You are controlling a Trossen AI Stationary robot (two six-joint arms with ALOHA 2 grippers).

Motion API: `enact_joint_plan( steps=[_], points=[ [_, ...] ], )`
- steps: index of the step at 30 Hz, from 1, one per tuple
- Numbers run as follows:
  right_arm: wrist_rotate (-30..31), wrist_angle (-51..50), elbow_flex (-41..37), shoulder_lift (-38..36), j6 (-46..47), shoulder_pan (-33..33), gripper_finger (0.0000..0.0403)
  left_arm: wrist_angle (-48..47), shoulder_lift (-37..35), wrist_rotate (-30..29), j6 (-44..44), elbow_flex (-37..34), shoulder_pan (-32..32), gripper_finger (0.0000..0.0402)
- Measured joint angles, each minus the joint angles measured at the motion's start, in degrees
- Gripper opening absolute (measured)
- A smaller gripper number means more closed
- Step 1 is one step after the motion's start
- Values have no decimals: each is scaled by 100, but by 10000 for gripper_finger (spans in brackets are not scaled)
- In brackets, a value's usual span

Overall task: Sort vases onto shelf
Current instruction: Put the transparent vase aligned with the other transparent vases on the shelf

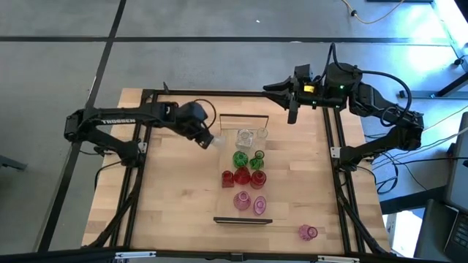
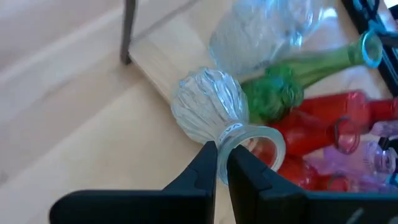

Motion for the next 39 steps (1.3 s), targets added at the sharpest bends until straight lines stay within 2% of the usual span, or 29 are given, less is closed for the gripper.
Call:
enact_joint_plan(
  steps=[3,7,11,14,20,24,30,39],
  points=[
    [0,0,-2,0,-2,0,85,-50,158,22,346,386,173,16],
    [5,5,-1,0,-2,0,85,-468,625,-17,959,1242,345,16],
    [13,5,-2,0,0,0,85,-1692,1299,-151,1313,2022,565,16],
    [4,-41,-1,0,27,0,85,-2370,1722,20,1399,2327,721,16],
    [2,-370,0,0,40,0,85,-2307,2258,813,1652,2383,796,16],
    [0,-507,0,0,215,0,85,-2224,2406,937,1584,2383,780,16],
    [-1,-586,-2,0,280,0,85,-1573,2403,1114,1304,2389,920,16],
    [-46,-584,-1,-2,282,0,85,-1359,2425,1191,1059,2389,937,16]
  ],
)
